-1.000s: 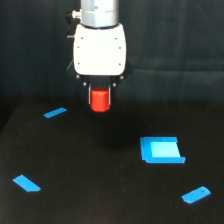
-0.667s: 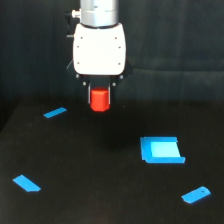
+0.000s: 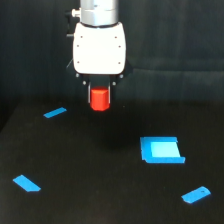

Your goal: Pick up the red object from the table

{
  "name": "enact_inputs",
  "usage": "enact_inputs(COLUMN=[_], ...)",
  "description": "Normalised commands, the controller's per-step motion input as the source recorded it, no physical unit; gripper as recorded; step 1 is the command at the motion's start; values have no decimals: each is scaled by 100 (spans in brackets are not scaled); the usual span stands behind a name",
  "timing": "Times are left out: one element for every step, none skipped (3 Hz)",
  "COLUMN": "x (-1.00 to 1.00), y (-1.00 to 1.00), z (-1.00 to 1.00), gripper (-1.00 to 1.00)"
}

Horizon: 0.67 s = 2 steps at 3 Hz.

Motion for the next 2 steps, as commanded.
enact_inputs(x=[3,-2], y=[-8,-1], z=[-3,6], gripper=[-100,-100])
